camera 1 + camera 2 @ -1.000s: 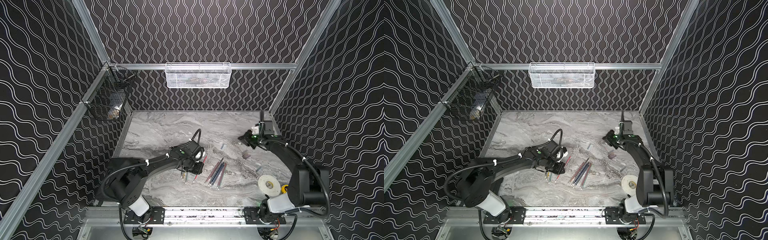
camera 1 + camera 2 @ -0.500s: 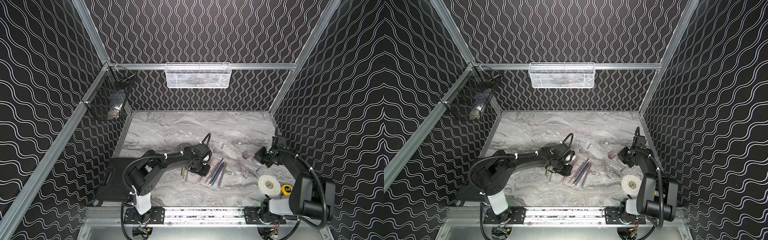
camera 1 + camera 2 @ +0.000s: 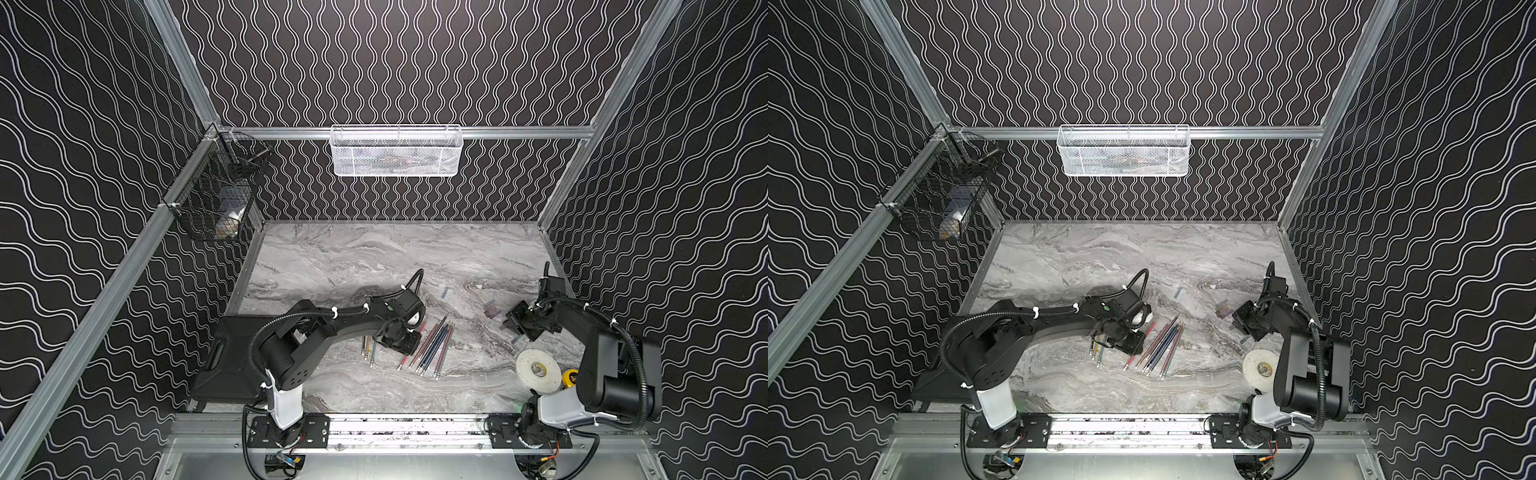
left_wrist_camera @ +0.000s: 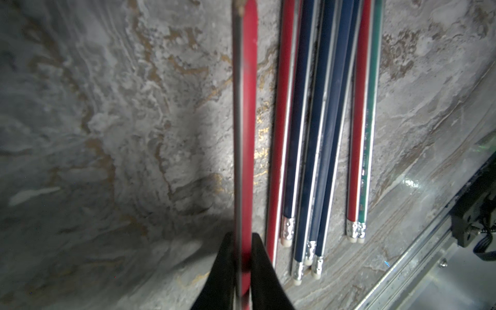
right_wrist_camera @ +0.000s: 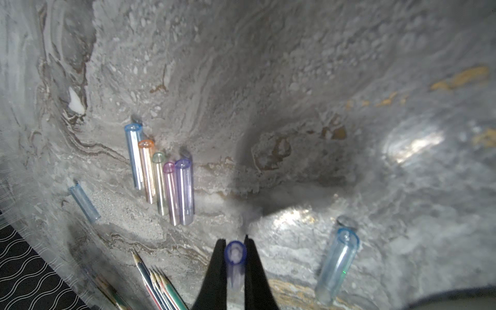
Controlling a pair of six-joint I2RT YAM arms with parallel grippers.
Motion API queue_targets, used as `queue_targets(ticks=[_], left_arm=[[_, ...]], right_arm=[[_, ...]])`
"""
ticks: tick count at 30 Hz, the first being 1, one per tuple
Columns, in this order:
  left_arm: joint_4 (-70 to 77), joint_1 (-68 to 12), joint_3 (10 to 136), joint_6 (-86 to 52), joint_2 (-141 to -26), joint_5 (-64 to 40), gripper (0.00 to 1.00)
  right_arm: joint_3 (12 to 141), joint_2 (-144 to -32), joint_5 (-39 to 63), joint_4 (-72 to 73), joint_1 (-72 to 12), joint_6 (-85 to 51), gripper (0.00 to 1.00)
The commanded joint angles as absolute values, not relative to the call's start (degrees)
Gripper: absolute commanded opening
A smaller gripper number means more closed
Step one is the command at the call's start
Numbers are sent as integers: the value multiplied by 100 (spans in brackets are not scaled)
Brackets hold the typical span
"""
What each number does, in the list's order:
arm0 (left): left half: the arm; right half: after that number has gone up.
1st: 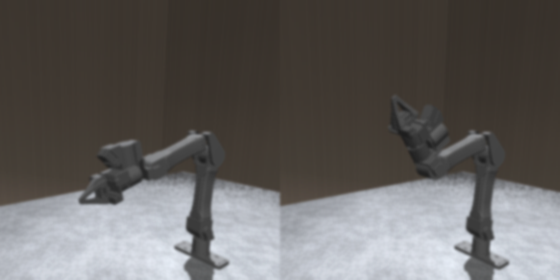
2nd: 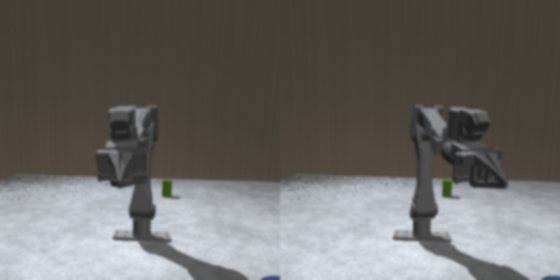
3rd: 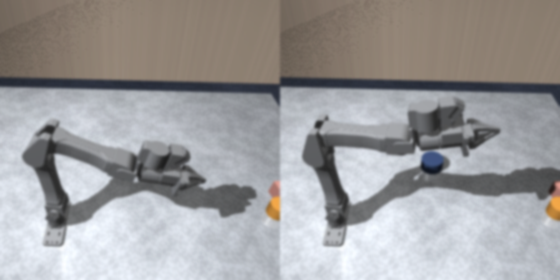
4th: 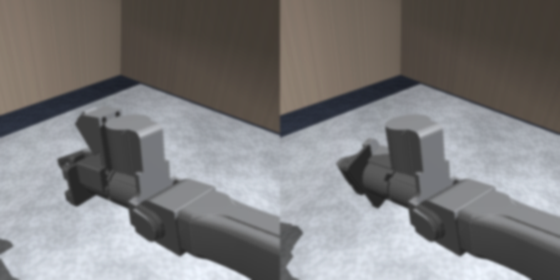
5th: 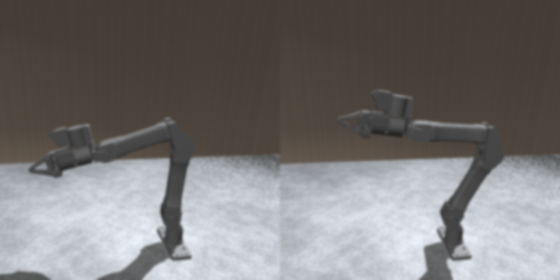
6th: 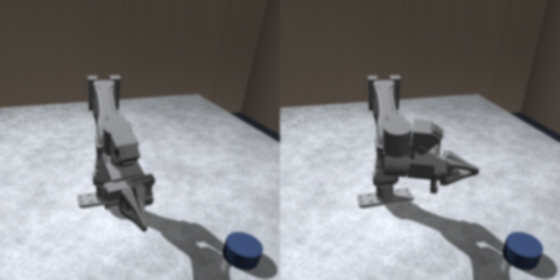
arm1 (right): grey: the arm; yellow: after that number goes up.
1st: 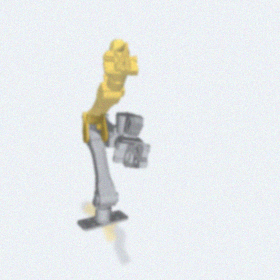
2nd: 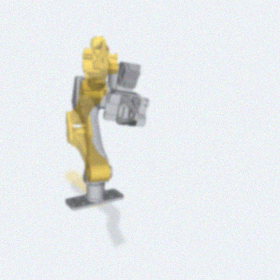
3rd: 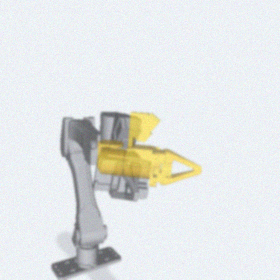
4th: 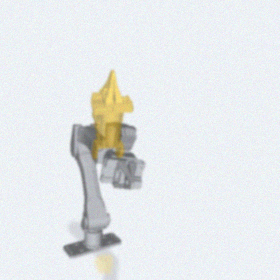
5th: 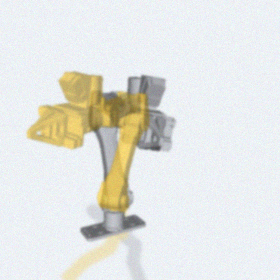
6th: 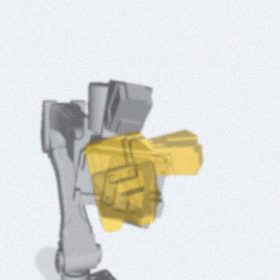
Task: Remove the protective cover of the pencils
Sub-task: Place the pencil at the center of the board.
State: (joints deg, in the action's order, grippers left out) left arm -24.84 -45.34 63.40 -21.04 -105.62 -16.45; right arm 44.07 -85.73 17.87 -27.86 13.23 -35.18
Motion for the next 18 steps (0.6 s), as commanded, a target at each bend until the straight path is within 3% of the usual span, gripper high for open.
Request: queue_targets(ticks=[1, 11, 18], left_arm=[[-2437, -4544, 6359, -2033, -10595, -1661, 17], [-2583, -4544, 6449, -2107, -10371, -1526, 23], [-2993, -4510, 6560, -2102, -9931, -900, 29]], right_arm=[[4400, -8596, 1819, -2692, 1321, -3568, 2], [4395, -8623, 1925, -2646, 1324, -3533, 12], [4416, -8552, 1947, -2647, 1326, -3507, 21]])
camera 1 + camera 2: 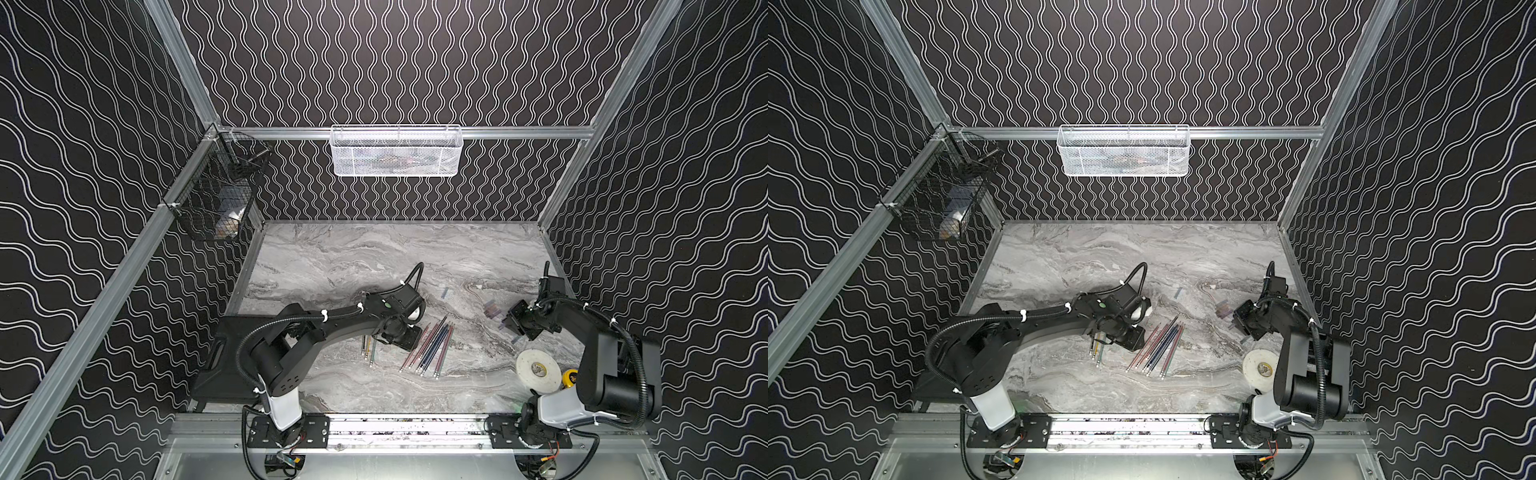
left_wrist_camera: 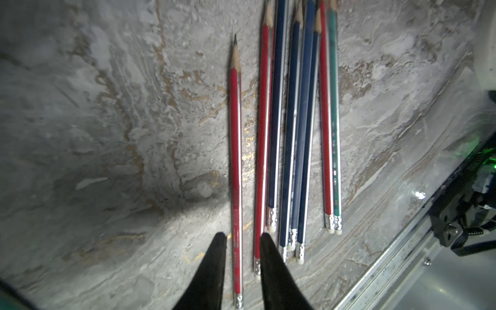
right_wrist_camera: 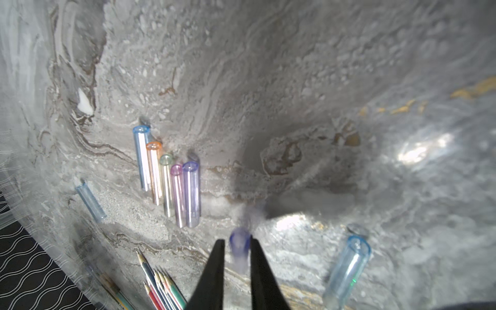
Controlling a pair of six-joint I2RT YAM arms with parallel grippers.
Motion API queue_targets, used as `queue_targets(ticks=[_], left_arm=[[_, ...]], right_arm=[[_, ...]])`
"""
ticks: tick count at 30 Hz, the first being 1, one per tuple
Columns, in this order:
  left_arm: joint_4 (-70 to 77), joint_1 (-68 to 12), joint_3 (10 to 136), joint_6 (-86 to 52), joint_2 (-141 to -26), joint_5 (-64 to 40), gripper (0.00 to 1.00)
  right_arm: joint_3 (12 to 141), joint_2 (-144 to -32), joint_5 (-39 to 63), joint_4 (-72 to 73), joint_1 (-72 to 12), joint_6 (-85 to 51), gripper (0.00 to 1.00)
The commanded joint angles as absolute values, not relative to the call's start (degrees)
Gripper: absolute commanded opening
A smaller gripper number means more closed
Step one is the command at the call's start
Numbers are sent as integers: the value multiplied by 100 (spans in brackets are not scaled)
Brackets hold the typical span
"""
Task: Remove the protective cover of the pencils
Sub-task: Place the pencil at the center of the board, then pick up the pencil from the center of the board.
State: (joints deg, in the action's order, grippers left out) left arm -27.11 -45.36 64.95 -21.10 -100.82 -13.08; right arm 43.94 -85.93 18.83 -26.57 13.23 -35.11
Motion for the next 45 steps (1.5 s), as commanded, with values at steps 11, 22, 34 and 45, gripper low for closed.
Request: queue_targets(ticks=[11, 22, 34, 45], left_arm=[[-3350, -4010, 6035, -2100, -9319, -180, 29], [-3406, -3894, 5832, -2206, -9454, 210, 30], [-3331, -3895, 5823, -2236, -9844, 501, 33], [-3191, -3877, 5854, -2320, -10182, 199, 32]], right_arm=[[4384, -8330, 2117, -2628, 1319, -3442, 25], [4309, -7519, 2206, -2790, 1326, -3176, 27], [4127, -7308, 2452, -2707, 1318, -3173, 28], [4204, -7163, 2439, -2848, 1305, -3113, 27]])
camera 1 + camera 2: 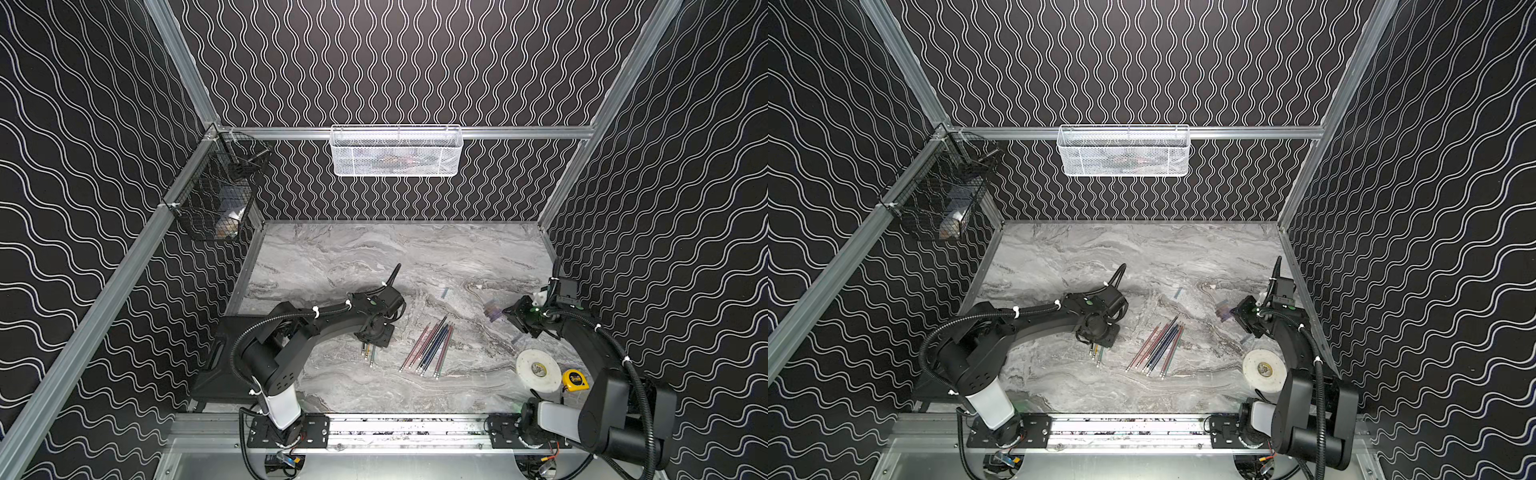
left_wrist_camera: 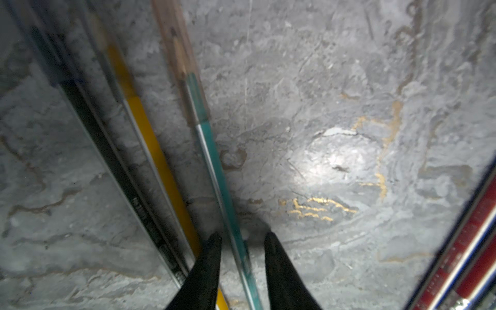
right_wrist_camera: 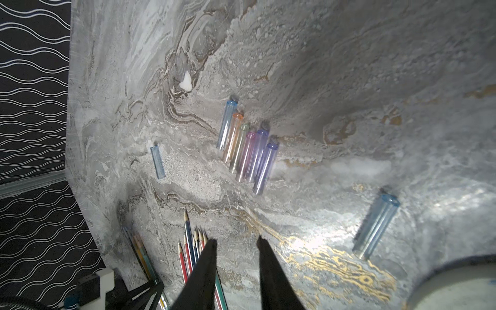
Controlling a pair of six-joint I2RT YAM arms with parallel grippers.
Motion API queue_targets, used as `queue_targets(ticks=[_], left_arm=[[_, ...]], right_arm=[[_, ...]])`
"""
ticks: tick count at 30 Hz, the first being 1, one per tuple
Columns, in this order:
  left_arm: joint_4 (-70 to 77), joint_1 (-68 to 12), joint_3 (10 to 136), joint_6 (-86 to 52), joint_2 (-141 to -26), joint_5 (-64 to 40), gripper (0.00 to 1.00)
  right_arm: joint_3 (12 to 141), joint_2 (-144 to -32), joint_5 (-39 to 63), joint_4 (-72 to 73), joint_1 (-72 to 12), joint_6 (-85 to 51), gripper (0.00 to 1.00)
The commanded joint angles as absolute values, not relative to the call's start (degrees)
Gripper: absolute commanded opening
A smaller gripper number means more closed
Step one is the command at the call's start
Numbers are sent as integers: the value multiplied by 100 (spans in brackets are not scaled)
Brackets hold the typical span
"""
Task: Remove the protective cover of the pencils
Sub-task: Pick up the pencil from the center of the board.
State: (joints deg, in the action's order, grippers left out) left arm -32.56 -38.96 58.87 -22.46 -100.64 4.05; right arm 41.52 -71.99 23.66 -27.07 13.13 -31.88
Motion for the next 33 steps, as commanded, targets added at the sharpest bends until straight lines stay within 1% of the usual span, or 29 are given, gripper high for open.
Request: queue_targets(ticks=[1, 3, 8, 13, 18, 21, 25, 28, 30, 31, 33], left_arm=[[-3190, -3864, 5852, -2340, -10215, 157, 32], [-3189, -3858, 5862, -2346, -10268, 107, 30], [-3234, -3858, 5862, -2348, -10344, 110, 20], [-3260, -3855, 5836, -2356, -10412, 113, 18], [-3287, -3856, 5884, -2325, -10419, 123, 10], [-3344, -3863, 5970, -2360, -10334, 141, 8], [-3473, -3860, 6160, -2404, -10180, 66, 7], [-3590, -3858, 6314, -2456, -9988, 0, 7], [-3684, -3883, 6427, -2461, -9820, -24, 7], [-3731, -3897, 6487, -2461, -9740, -43, 7], [-3825, -3935, 6597, -2438, -9620, -53, 7]], right_arm=[[4202, -7159, 2443, -2848, 1304, -3111, 27], [4210, -7170, 2452, -2848, 1302, -3104, 27], [4226, -7208, 2478, -2830, 1302, -3094, 27], [4229, -7212, 2496, -2813, 1309, -3094, 27], [4202, -7196, 2509, -2773, 1310, -3094, 27], [4180, -7189, 2487, -2768, 1311, -3081, 27], [4184, -7187, 2496, -2773, 1314, -3037, 27], [4175, -7154, 2779, -2648, 1276, -2981, 27], [4140, -7163, 3254, -2379, 1121, -3008, 27], [4098, -7164, 3530, -2154, 936, -3062, 29], [4154, -7221, 3699, -1825, 312, -3178, 32]])
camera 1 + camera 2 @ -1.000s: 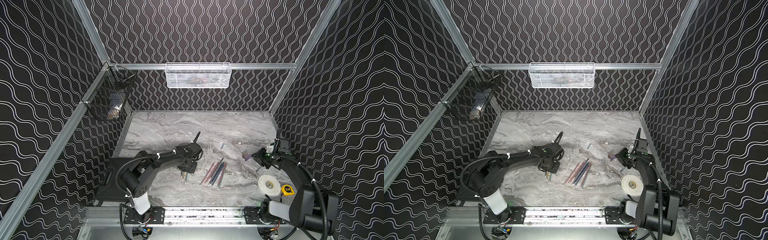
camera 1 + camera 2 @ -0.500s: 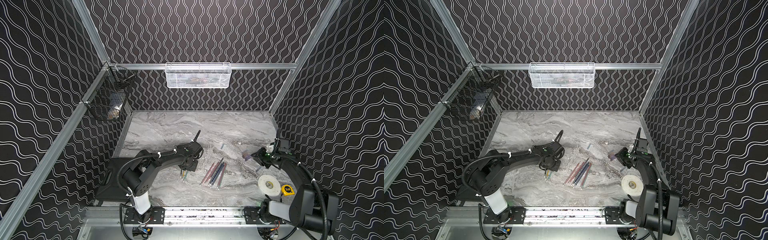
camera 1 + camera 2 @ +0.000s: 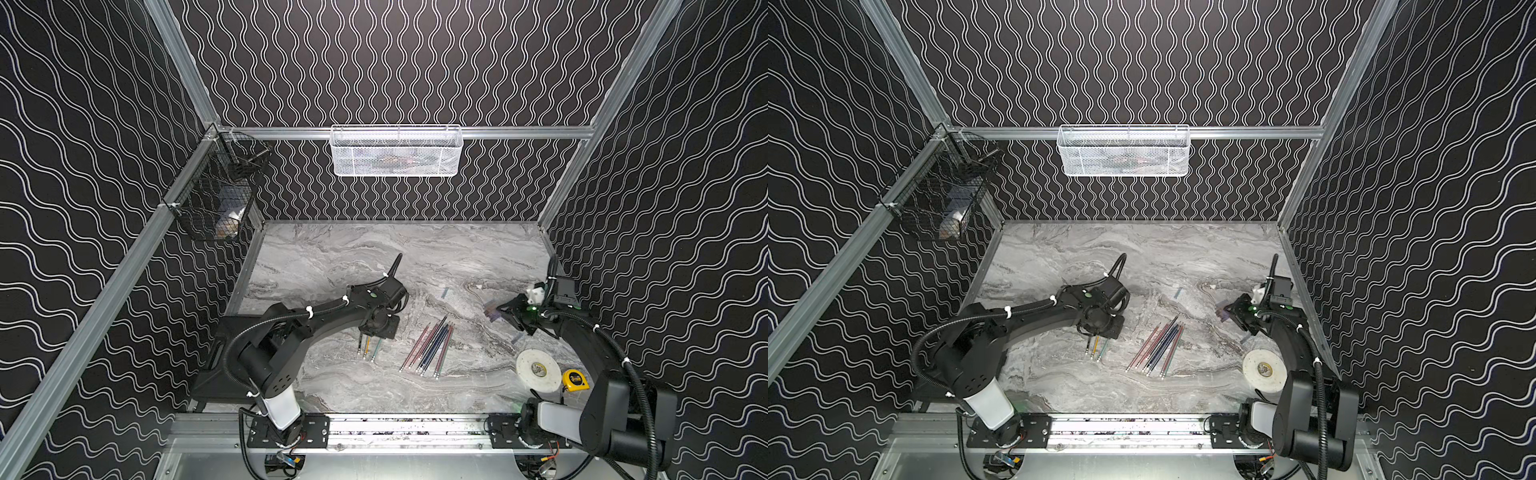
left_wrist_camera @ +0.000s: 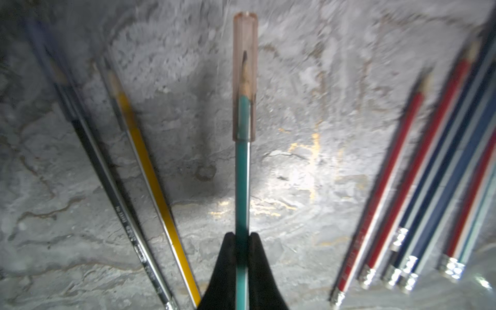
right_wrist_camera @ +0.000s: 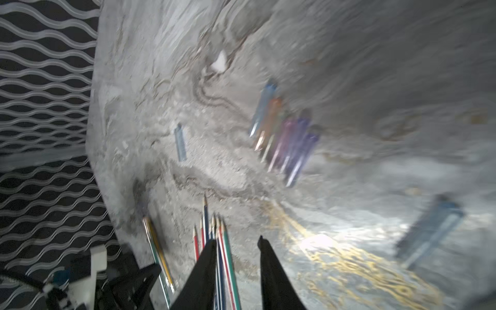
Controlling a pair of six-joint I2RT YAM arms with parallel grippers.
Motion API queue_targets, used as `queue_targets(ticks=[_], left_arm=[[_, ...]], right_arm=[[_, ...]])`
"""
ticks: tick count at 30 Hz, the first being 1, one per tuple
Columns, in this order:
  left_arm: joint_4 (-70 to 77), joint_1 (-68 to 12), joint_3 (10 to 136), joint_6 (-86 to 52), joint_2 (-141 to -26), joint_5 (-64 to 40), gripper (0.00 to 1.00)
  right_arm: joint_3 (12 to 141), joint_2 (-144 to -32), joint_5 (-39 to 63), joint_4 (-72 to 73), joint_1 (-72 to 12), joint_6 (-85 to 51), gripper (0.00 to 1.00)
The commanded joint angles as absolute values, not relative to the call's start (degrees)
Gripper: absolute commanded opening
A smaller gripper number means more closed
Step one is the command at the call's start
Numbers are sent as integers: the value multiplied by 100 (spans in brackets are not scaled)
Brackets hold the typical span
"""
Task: Remove the protective cover of the pencils
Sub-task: Pick up the pencil from the center of the board, then remove the protective sleeve from the pencil.
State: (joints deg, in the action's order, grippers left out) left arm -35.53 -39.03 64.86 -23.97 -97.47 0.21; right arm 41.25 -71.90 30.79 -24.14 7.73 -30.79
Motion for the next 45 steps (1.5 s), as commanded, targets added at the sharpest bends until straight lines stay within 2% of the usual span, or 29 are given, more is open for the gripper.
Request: queue_targets(ticks=[1, 4, 10, 13, 18, 29, 32, 36, 40, 42, 45], left_arm=[[-3880, -3954, 6647, -2429, -9567, -44, 7], [-3945, -3998, 6705, -2426, -9443, -26, 7], [-3955, -4060, 6636, -2454, -9178, -77, 6], [-3946, -4095, 6588, -2478, -9063, -112, 7], [-3937, -4148, 6522, -2509, -8926, -115, 7], [-3976, -4153, 6491, -2478, -8755, -79, 7], [-3975, -4157, 6484, -2487, -8715, -101, 7], [-3960, -4166, 6481, -2480, -8709, -156, 7], [-3955, -4192, 6419, -2470, -8702, -158, 9], [-3946, -4193, 6392, -2466, -8692, -158, 13], [-3921, -4205, 6329, -2452, -8670, -115, 29]], right_arm=[[4217, -7290, 3705, -1674, -79, -3229, 36], [4397, -7693, 3918, -1094, -957, -3591, 39], [5000, -8879, 4522, -170, -2039, -4079, 42], [5191, -9334, 4725, 359, -2326, -4459, 42], [5632, -9756, 4591, 376, -2804, -4559, 42], [5961, -10242, 4413, 508, -3202, -4886, 42], [6010, -10307, 4342, 537, -3260, -4951, 38], [6014, -10336, 4273, 684, -3277, -5120, 26], [6054, -10274, 4208, 648, -3278, -5127, 3], [6102, -10222, 4176, 528, -3278, -5080, 0], [6153, -10123, 4118, 334, -3269, -4996, 0]])
